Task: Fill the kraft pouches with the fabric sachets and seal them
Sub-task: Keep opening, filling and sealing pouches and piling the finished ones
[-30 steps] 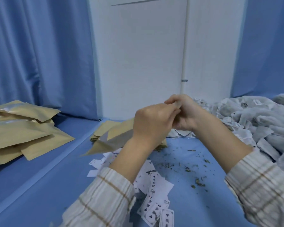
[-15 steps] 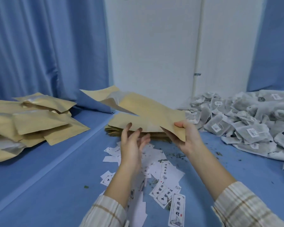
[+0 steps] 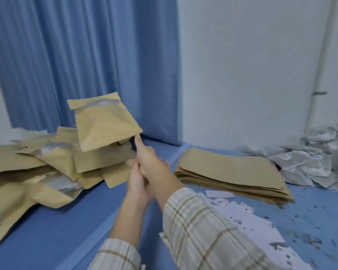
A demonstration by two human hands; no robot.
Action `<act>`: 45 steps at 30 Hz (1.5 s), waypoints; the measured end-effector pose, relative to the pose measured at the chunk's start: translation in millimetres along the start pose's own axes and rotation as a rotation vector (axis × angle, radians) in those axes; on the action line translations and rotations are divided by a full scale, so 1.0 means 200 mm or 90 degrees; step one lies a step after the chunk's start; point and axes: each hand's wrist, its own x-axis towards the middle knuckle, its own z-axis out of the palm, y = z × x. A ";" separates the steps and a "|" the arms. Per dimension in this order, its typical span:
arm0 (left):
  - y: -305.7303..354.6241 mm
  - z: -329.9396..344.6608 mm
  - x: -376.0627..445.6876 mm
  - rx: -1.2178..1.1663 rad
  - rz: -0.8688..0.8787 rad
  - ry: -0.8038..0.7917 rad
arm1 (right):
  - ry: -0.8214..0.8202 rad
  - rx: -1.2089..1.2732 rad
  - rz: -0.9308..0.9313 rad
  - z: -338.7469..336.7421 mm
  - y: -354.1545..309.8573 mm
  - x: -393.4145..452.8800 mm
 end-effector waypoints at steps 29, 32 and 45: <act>-0.60 0.05 0.37 0.244 -0.138 0.044 | 0.372 -0.713 -0.696 -0.89 0.77 0.13; -0.58 0.14 0.29 0.273 -0.049 0.066 | 0.360 -0.674 -0.723 -0.86 0.72 -0.02; -0.40 0.29 -0.30 1.021 0.668 0.047 | -0.043 0.210 -0.360 -0.75 0.19 -0.63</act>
